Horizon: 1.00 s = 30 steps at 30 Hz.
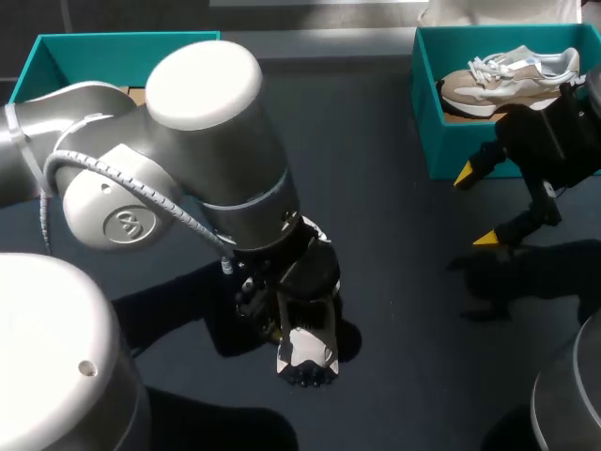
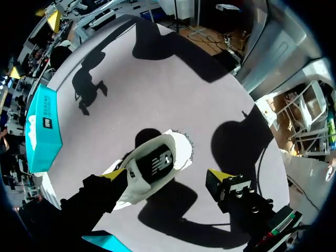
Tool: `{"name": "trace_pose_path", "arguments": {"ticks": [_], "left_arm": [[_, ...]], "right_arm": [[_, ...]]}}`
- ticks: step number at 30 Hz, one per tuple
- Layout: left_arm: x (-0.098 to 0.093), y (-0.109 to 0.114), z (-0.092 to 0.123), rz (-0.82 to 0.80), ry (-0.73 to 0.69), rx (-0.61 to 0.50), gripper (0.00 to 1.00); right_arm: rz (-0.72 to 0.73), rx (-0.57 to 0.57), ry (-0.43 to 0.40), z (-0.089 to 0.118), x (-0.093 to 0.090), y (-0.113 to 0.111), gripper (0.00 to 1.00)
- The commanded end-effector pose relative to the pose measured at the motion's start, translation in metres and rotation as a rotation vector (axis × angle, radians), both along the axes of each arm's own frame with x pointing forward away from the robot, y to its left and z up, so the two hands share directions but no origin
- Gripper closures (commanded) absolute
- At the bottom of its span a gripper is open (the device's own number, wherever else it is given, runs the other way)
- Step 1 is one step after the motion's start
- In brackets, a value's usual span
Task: Take the shoe out of the shoebox, open the shoe tongue, remove and reinsert the insole, then place the shoe into the shoebox
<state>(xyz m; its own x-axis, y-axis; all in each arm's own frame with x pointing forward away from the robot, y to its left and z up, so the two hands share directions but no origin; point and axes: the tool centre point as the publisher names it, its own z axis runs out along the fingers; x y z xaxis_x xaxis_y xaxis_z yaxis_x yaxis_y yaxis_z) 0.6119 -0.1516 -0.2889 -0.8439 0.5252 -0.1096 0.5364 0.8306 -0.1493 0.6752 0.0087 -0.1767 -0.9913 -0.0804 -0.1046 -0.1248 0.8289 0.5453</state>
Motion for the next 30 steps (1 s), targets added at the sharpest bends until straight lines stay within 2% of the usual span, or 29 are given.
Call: {"name": "trace_pose_path", "arguments": {"ticks": [1, 5, 9, 14, 21, 27, 30], "left_arm": [[-0.019, -0.012, -0.017, 0.535, 0.015, 0.091, 0.00], [-0.029, -0.018, -0.024, 0.602, 0.000, 0.074, 0.00], [-0.031, -0.025, -0.038, 0.640, 0.030, 0.058, 0.25], [-0.031, -0.030, -0.051, 0.684, 0.048, 0.054, 0.40], [-0.028, -0.033, -0.073, 0.703, 0.062, 0.087, 0.38], [-0.029, -0.033, -0.083, 0.686, 0.067, 0.108, 0.32], [-0.031, -0.029, -0.088, 0.680, 0.073, 0.121, 0.32]], "right_arm": [[0.000, -0.003, 0.002, -0.001, 0.001, 0.001, 0.00], [0.000, -0.003, 0.002, -0.001, 0.001, 0.001, 0.00], [0.000, -0.003, 0.002, -0.001, 0.001, 0.001, 0.00], [0.000, -0.003, 0.002, -0.001, 0.001, 0.001, 0.00], [0.000, -0.003, 0.002, -0.001, 0.001, 0.001, 0.00], [0.000, -0.003, 0.002, -0.001, 0.001, 0.001, 0.00], [0.000, -0.003, 0.002, -0.001, 0.001, 0.001, 0.00]]}}
